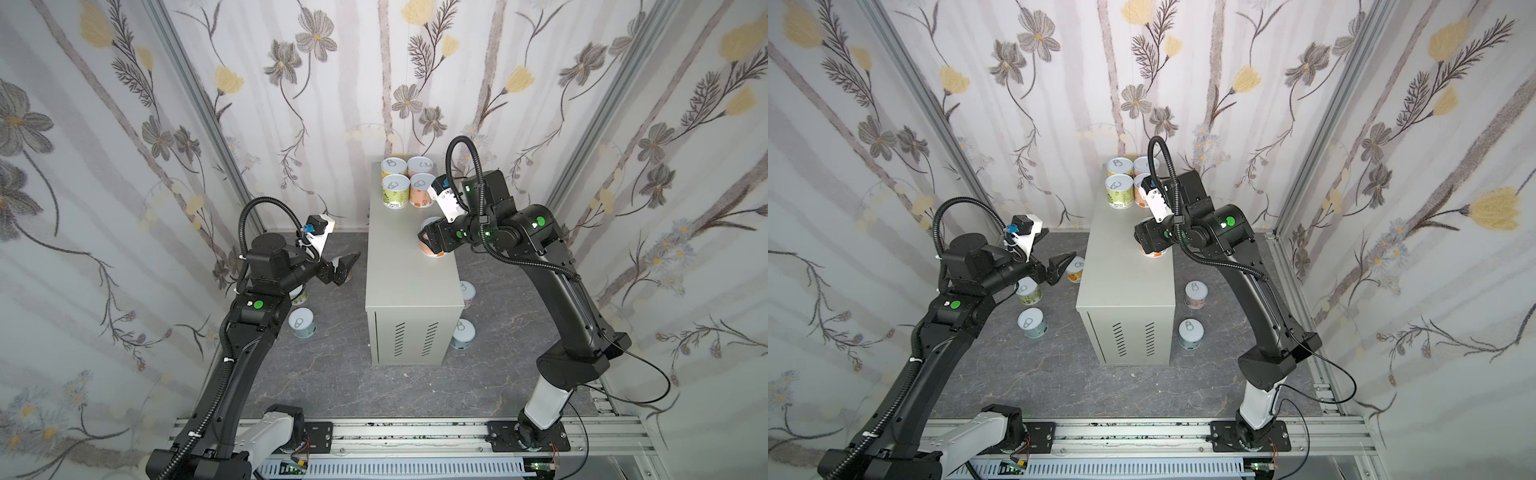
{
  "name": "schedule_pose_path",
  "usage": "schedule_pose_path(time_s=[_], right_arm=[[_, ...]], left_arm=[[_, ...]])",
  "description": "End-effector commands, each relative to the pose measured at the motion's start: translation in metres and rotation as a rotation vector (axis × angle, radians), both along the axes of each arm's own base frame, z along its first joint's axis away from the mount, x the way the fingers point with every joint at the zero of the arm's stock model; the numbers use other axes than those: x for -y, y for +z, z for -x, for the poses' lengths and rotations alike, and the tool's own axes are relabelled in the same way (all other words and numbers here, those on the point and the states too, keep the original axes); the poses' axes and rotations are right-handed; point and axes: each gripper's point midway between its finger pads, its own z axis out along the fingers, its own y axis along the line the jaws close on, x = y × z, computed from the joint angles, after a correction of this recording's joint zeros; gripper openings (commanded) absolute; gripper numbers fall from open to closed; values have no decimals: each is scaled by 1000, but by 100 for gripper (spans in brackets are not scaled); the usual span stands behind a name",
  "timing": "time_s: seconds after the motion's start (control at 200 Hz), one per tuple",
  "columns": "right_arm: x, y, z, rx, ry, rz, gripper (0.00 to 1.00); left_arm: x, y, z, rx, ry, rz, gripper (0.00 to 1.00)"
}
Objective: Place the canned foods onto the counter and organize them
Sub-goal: 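Lower the orange can onto the cabinet top beside the grouped cans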
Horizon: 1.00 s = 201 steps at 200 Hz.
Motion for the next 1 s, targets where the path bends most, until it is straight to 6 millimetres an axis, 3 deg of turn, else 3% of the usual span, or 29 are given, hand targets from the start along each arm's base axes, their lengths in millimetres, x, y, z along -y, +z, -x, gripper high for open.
schedule_pose_path(time_s=[0.0,0.21,0.335,0.44,0.46,0.5,0.999], right_arm=[[-5,4,-3,24,18,-10,81],[-1,2,-2,28,10,5,81],[4,-4,4,47,3,20,86],[3,-5,8,87,4,-30,88],[8,6,15,113,2,-55,88],[10,8,17,120,-2,-71,89],[24,6,43,258,-20,-214,87]], left_arm=[[0,7,0,32,-1,-14,100],[0,6,1,32,-3,-15,100],[1,7,2,35,-5,-15,100],[1,7,3,38,-4,-16,100],[1,8,3,39,-4,-16,100],[1,8,3,39,-2,-18,100],[6,8,8,52,-14,-18,100]])
